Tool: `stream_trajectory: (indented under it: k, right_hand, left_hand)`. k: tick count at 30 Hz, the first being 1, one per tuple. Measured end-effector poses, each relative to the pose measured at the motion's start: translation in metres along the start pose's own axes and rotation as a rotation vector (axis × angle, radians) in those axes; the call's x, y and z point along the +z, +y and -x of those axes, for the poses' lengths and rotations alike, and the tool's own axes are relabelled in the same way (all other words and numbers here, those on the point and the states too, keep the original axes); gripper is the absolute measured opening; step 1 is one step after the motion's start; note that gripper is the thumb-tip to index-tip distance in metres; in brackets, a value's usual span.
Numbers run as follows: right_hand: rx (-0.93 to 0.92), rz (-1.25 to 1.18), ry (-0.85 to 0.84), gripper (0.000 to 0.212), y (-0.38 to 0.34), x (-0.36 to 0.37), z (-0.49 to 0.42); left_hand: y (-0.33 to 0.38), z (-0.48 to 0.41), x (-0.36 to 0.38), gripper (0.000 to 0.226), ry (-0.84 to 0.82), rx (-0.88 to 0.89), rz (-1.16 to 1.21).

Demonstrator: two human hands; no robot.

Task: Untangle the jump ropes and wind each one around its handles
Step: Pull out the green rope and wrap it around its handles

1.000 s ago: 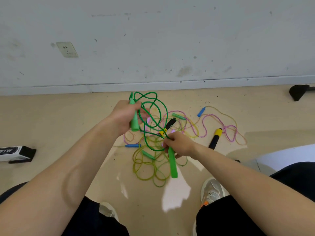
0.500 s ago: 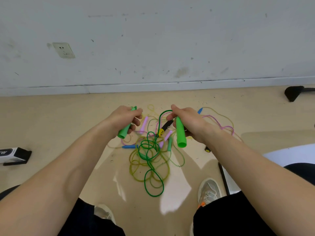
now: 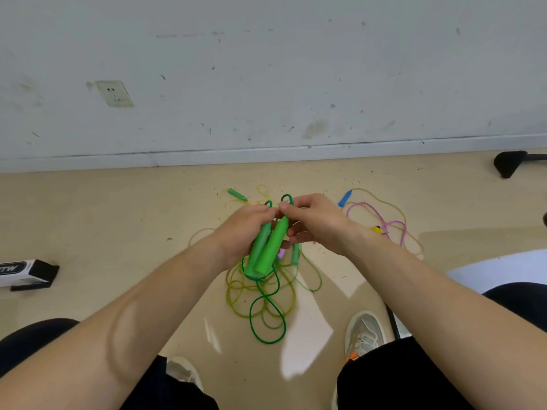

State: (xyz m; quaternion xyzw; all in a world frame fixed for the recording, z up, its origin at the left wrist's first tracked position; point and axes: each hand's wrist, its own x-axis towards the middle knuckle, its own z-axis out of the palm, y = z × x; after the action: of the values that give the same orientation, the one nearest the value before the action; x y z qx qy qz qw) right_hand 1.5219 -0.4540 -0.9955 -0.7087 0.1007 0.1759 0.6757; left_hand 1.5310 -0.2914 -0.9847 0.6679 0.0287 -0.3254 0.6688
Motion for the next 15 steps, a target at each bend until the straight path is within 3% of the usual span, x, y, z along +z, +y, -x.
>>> stream_trajectory:
  k: [4,9,12,14,15]
  right_hand:
    - [-0.035,0.014,0.066,0.043,0.004,-0.002,-0.001]
    - [0.005,0.049,-0.010,0.041,-0.008,-0.003,0.005]
    - [-0.047,0.553,0.168,0.056,-0.014,-0.002,0.006]
    - [-0.191,0.765,0.339,0.041,-0.014,-0.005,0.002]
    - [-0.254,0.707,0.304,0.030,-0.014,-0.007,0.002]
  left_hand:
    - [-0.003,0.000,-0.001,0.037,-0.035,0.019,-0.100]
    - [0.001,0.000,-0.017,0.034,-0.143,0.029,-0.262]
    - [0.003,0.002,-0.017,0.025,-0.175,0.024,-0.292]
    - [0.004,0.002,-0.017,0.025,-0.193,0.005,-0.219]
    - [0.005,0.001,-0.019,0.025,-0.210,-0.005,-0.197]
